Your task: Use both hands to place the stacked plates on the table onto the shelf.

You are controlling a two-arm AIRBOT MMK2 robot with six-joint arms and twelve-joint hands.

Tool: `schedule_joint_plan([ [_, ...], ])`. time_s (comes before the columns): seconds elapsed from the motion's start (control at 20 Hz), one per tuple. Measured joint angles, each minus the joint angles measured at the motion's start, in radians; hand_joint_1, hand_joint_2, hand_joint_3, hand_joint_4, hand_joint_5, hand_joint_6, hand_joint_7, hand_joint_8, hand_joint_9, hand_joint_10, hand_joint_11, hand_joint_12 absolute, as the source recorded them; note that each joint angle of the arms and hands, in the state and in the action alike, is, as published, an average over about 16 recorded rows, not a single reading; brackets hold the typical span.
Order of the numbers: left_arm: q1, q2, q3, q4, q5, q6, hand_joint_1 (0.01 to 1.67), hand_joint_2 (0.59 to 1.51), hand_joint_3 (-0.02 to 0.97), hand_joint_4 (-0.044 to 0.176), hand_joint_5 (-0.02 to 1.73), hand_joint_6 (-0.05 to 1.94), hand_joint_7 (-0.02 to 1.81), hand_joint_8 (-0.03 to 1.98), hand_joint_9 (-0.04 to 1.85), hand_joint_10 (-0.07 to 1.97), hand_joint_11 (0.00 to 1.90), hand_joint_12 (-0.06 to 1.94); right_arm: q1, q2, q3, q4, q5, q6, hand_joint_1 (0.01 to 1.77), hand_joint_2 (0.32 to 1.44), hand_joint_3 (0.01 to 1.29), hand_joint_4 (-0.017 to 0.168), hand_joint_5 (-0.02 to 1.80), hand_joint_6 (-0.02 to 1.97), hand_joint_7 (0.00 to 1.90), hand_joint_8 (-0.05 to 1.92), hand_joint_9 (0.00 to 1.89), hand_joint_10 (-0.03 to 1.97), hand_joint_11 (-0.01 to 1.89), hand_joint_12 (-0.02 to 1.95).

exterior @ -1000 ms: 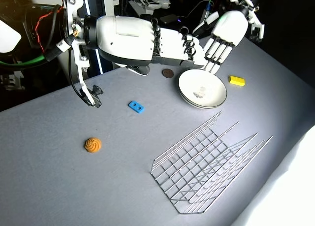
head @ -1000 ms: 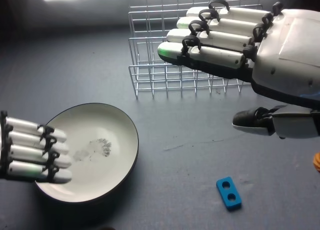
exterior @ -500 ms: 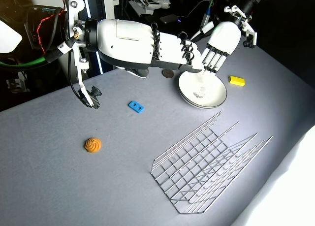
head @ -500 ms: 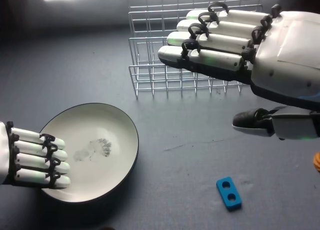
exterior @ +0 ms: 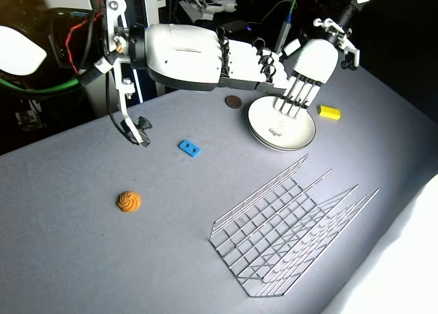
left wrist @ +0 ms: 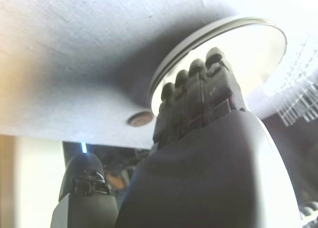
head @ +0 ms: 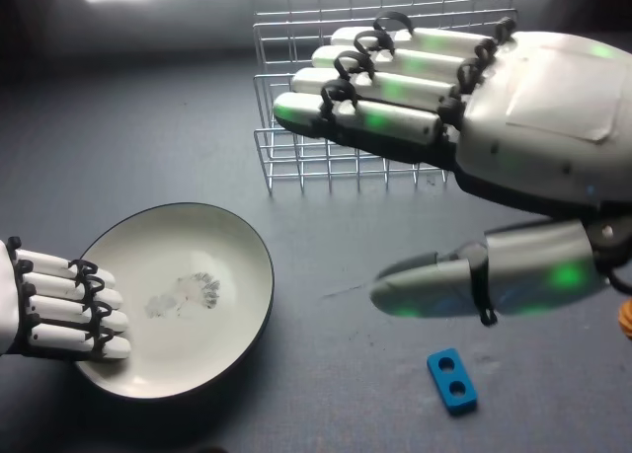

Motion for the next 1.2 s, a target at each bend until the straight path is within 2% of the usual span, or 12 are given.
schedule_joint_plan([
  [0.25, 0.009, -0.009, 0.007, -0.004, 0.012, -0.014, 0.02, 1.073, 0.02, -0.001, 0.05, 0.0, 0.03, -0.01, 0.02, 0.0, 0.02, 0.01, -0.005, -0.03, 0.023, -0.008, -0.013, -0.025, 0.15, 1.12, 0.02, 0.0, 0.02, 0.03, 0.01, 0.02, 0.01, 0.02, 0.02, 0.01],
  [0.4, 0.014, -0.012, 0.007, -0.007, 0.016, -0.019, 0.02, 1.072, 0.02, -0.002, 0.04, -0.01, 0.02, -0.01, 0.02, 0.0, 0.02, 0.01, -0.008, -0.045, 0.034, -0.016, -0.023, -0.049, 0.04, 1.12, 0.02, 0.0, 0.02, 0.03, 0.01, 0.02, 0.01, 0.02, 0.02, 0.01],
  [0.5, 0.017, -0.013, 0.005, -0.009, 0.02, -0.021, 0.02, 1.071, 0.021, -0.002, 0.04, -0.01, 0.01, -0.01, 0.02, 0.0, 0.02, 0.01, -0.011, -0.053, 0.038, -0.024, -0.03, -0.07, 0.15, 1.12, 0.02, 0.0, 0.02, 0.03, 0.01, 0.02, 0.01, 0.02, 0.03, 0.01],
  [0.8, 0.013, -0.03, -0.006, -0.018, 0.026, -0.025, 0.02, 1.069, 0.021, -0.003, 0.02, -0.01, 0.0, -0.01, 0.02, 0.0, 0.02, 0.01, -0.017, -0.079, 0.038, -0.031, -0.04, -0.145, 0.66, 1.12, 0.02, 0.001, 0.03, 0.03, 0.01, 0.02, 0.02, 0.02, 0.03, 0.1],
  [1.2, -0.021, -0.081, -0.018, -0.034, 0.033, -0.027, 0.02, 1.072, 0.021, -0.003, 0.01, -0.02, 0.0, -0.02, 0.02, 0.01, 0.02, 0.01, -0.017, -0.138, 0.057, -0.013, -0.08, -0.214, 1.35, 1.15, 0.02, 0.002, 0.05, 0.03, 0.02, 0.02, 0.02, 0.02, 0.02, 0.25],
])
